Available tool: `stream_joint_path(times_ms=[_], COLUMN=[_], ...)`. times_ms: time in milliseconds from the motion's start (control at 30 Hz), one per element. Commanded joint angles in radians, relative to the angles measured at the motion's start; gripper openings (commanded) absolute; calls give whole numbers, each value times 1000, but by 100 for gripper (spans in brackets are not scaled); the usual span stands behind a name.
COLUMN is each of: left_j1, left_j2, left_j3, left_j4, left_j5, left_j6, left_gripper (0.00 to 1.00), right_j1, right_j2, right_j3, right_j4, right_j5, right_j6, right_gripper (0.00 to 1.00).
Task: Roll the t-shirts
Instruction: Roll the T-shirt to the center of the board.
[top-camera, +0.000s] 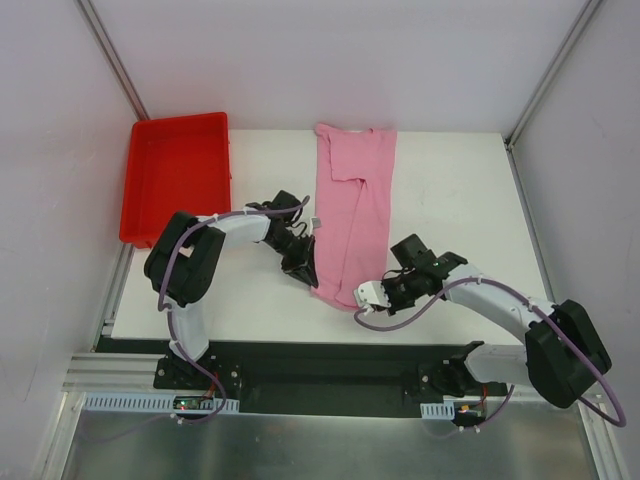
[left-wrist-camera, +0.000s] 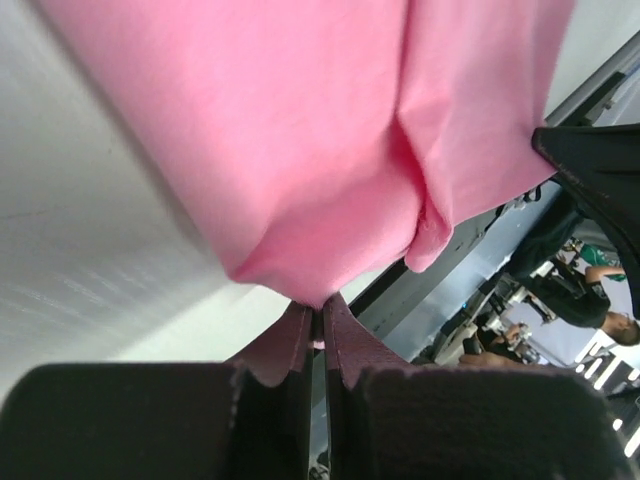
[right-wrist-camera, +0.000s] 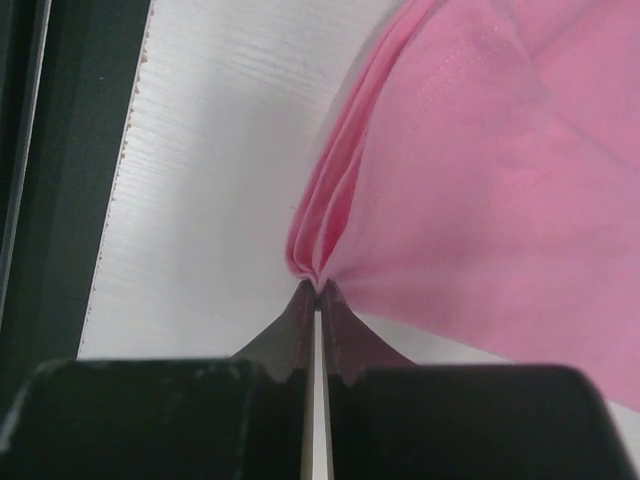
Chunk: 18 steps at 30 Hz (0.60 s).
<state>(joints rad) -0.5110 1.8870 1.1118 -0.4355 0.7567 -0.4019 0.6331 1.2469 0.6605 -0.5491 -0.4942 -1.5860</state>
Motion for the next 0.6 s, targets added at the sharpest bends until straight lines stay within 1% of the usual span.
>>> stream_joint_path(times_ms=[0,133,267,567], left_j1=[12,45,60,66], left_j2=[-48,-32,-23,1], left_j3=[80,114,149,221], left_j4=[-38,-72,-89,-101], left_j5=[-3,-16,-37,-92], left_j6=[49,58,67,71], left_gripper=[0,0,0,0], right_j1=[2,-30,-107,-141], right_j2=[-18,-10,32,149], right_j3=[54,94,154,249], right_j4=[-38,-31,-22,0], right_j5=[9,35,29,37], right_j6=[124,150,179,178], right_gripper=[1,1,0,1])
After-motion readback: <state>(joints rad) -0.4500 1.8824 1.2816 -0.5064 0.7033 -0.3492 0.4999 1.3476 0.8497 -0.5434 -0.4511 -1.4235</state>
